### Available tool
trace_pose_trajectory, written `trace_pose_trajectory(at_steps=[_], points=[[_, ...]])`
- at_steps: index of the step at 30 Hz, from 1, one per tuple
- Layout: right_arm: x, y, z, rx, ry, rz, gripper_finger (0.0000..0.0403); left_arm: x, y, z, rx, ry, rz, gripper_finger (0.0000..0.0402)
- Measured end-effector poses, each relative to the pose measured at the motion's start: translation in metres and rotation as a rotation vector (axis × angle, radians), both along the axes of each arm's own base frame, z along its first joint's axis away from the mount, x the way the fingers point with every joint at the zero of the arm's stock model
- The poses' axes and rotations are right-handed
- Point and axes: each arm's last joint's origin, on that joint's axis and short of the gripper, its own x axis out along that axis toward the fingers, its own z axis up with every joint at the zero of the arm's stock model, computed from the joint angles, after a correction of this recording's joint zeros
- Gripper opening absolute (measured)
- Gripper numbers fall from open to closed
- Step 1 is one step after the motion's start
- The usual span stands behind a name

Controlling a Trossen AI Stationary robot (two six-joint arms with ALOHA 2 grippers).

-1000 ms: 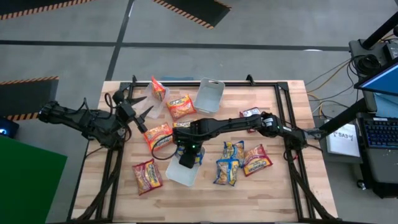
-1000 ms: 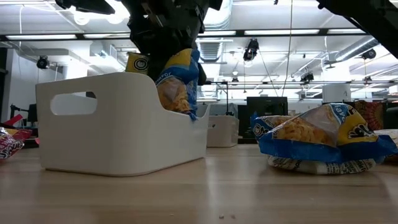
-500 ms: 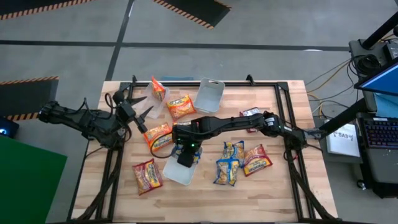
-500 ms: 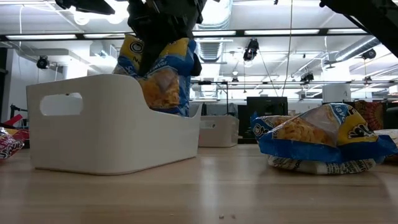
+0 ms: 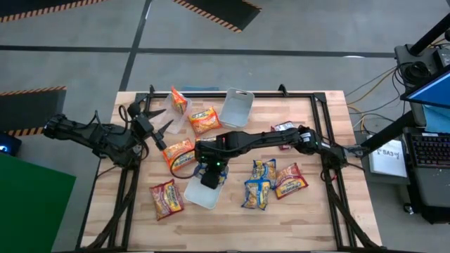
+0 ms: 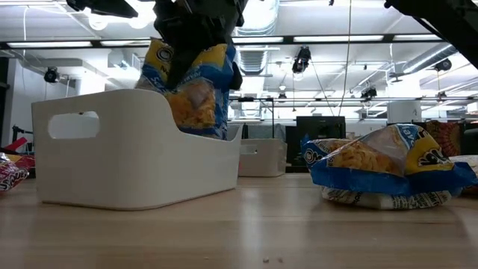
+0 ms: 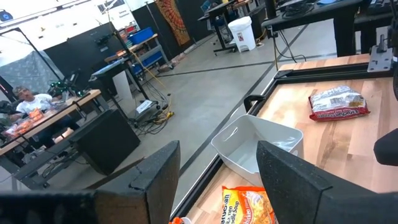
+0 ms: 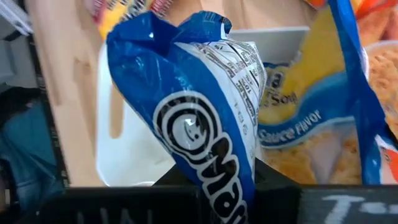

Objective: Sort Maruchan noodles
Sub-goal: Put the blue noodle pack into the white bin

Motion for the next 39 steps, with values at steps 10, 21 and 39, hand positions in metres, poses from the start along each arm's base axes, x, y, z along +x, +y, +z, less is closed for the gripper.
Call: trace_pose_trajectory(at_steps=[10,21,39], points=[[0.002,0.001,-0.022,-0.034,0.060,0.012,0.0013,0.000,0.000,0.000,0.000,0.001,0.000,0.0196],[0.005,0.001,-0.019,-0.129,0.016,0.000,0.0098,0.000,0.000,0.000,0.000,0.001,0.000,0.0196],[-0.017,0.007,0.023,-0.146,0.085,0.035,0.0092,0.000,0.000,0.000,0.001,0.004,0.000,0.0196]])
